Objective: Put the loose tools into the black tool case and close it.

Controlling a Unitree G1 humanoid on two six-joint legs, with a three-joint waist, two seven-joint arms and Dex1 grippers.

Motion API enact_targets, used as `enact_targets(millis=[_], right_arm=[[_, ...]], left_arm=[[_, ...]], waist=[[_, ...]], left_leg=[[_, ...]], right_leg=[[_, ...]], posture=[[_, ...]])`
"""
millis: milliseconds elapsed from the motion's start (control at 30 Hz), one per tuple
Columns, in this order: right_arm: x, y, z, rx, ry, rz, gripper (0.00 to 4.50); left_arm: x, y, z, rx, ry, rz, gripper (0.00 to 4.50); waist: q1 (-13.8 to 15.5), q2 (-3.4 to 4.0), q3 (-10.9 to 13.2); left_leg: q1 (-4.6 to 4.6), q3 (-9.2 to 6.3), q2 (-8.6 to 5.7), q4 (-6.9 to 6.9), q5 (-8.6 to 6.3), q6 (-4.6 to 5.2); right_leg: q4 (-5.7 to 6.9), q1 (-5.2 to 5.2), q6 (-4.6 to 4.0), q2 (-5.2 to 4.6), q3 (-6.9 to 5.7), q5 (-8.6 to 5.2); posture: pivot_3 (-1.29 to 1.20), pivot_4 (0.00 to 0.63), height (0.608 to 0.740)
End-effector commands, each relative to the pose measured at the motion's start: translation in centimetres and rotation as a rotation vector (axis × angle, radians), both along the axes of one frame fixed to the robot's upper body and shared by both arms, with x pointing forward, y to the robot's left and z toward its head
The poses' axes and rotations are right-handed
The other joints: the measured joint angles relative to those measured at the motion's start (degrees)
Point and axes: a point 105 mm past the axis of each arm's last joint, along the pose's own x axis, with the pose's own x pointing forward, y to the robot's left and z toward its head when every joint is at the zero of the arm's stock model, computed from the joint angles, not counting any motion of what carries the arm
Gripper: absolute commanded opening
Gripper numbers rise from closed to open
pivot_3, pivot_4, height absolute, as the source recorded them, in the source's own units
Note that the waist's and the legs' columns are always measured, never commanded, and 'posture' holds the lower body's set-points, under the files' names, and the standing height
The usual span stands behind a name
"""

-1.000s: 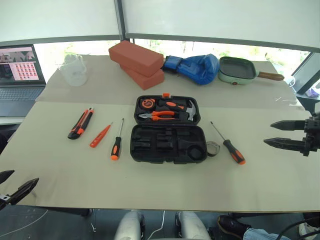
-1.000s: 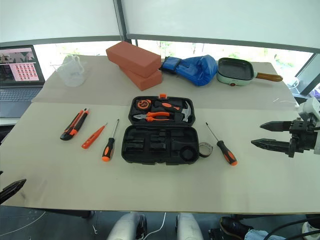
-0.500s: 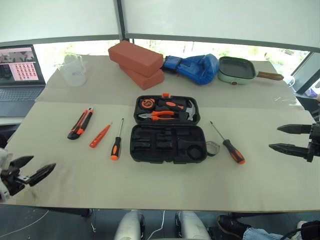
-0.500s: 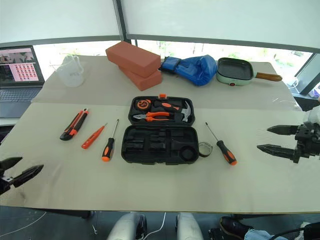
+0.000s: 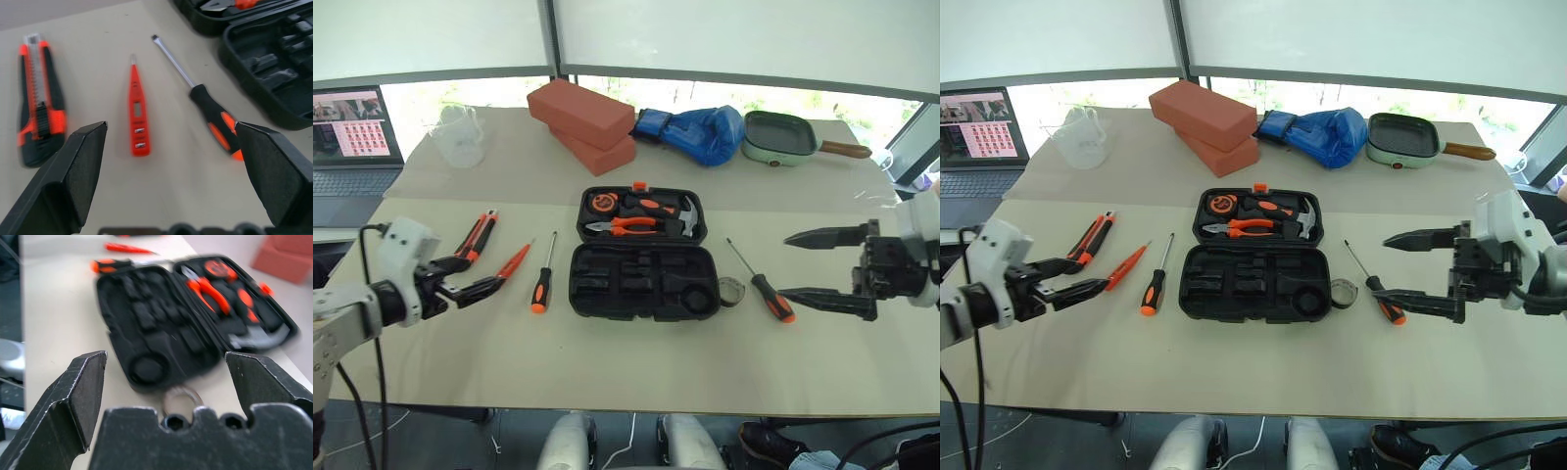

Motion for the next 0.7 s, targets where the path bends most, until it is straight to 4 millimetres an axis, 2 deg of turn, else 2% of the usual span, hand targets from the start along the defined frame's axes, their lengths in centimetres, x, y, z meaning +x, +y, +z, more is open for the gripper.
enact_targets(millis=[33,167,267,400,600,700], right_arm=[[-0.9,2.5,1.2,0.030,-0.070,0.059,4.49],[-1.6,4.2,1.1,0.045,-0.068,0.109,4.49],[-2.0,5.3,1.0,0.052,-0.067,0.144,4.49],[-1.9,5.9,1.1,0.064,-0.072,0.149,4.49],[-1.8,6.7,1.0,0.071,-0.081,0.164,4.49],[-1.7,7.3,1.2,0.077,-0.092,0.176,4.49]], left_arm=[[0.2,-1.9,-0.6,0.010,0.114,0.058,4.48],[0.7,-4.1,-0.5,-0.003,0.125,0.017,4.48],[1.0,-4.1,-1.8,0.097,0.173,0.038,4.48],[1.8,-4.3,-2.3,0.115,0.189,0.072,4.48],[2.4,-6.7,-3.8,0.065,0.236,0.027,4.48],[2.7,-6.8,-5.0,0.052,0.277,0.064,4.48]], waist=[[0.0,-0.09,0.0],[-0.1,-0.25,0.1],[-0.3,-0.26,0.1],[-0.1,-0.30,0.1],[0.5,-0.31,0.1],[0.6,-0.32,0.1]], left_leg=[[-0.01,-0.06,-0.02,0.03,0.00,0.00],[-0.08,-0.18,-0.10,0.06,0.02,-0.03],[-0.10,-0.21,-0.10,0.04,0.03,-0.04],[-0.10,-0.25,-0.11,0.05,0.04,-0.05],[-0.14,-0.26,-0.19,0.07,0.04,-0.04],[-0.15,-0.28,-0.18,0.07,0.05,-0.05]], right_leg=[[-0.01,0.04,0.03,0.03,-0.01,0.01],[0.00,0.02,0.07,0.06,-0.01,0.02],[0.00,-0.01,0.05,0.06,0.00,0.02],[0.00,0.01,0.05,0.04,0.00,0.02],[-0.04,0.03,0.05,-0.01,-0.03,0.02],[-0.02,0.00,0.05,0.01,-0.03,0.02]], posture=[[0.00,0.150,0.738],[0.00,0.150,0.738],[0.00,0.150,0.738],[0.00,0.150,0.738],[0.00,0.150,0.738],[0.00,0.150,0.738]])
